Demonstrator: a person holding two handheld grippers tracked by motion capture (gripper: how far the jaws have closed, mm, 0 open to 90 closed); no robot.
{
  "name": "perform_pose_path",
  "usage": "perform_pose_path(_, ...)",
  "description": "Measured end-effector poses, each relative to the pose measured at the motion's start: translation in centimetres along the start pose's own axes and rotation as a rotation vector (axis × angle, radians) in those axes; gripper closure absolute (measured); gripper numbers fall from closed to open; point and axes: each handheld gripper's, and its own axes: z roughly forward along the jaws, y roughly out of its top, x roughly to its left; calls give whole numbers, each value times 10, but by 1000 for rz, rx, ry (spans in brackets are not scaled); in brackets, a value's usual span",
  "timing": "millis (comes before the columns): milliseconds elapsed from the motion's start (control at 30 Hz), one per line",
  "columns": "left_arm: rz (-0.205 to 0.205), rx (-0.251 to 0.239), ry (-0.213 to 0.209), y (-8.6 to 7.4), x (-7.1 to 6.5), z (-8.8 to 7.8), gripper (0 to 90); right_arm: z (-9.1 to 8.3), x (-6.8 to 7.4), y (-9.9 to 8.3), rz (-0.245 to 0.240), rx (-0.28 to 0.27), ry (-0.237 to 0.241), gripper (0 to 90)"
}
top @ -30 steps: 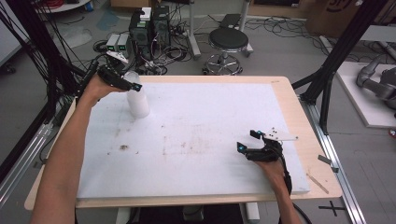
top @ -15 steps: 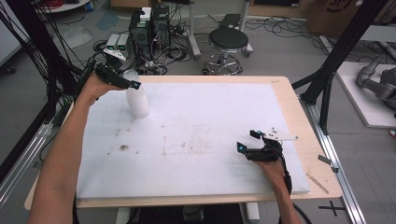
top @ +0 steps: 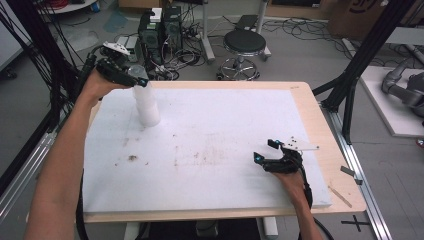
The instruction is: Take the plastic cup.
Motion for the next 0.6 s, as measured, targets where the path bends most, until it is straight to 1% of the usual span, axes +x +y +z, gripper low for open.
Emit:
perform_pose_path(100, -2, -22, 11, 8, 0, -10, 381, 0, 0, 0, -4, -1, -1, 153)
perform_pose_path(167, 9, -33, 21, 13, 0, -16, 380, 0, 0, 0, -4, -2, -1, 153)
perform_pose_path(300, 13, -44, 26, 25, -1, -27, 377, 0, 0, 0, -3, 0, -1, 153)
perform_pose_path(367, 23, -55, 32, 31, -3, -31, 377, 0, 0, 0, -3, 0, -1, 153)
perform_pose_path(467, 36, -54, 35, 40, -6, -39, 377, 0, 0, 0, -3, -2, -1, 153)
perform_pose_path(533, 39, -59, 39, 45, -7, -44, 377, 0, 0, 0, -2, -2, -1, 153)
perform_pose_path(600, 45, -76, 47, 47, -9, -48, 377, 0, 0, 0, -2, -1, -1, 153)
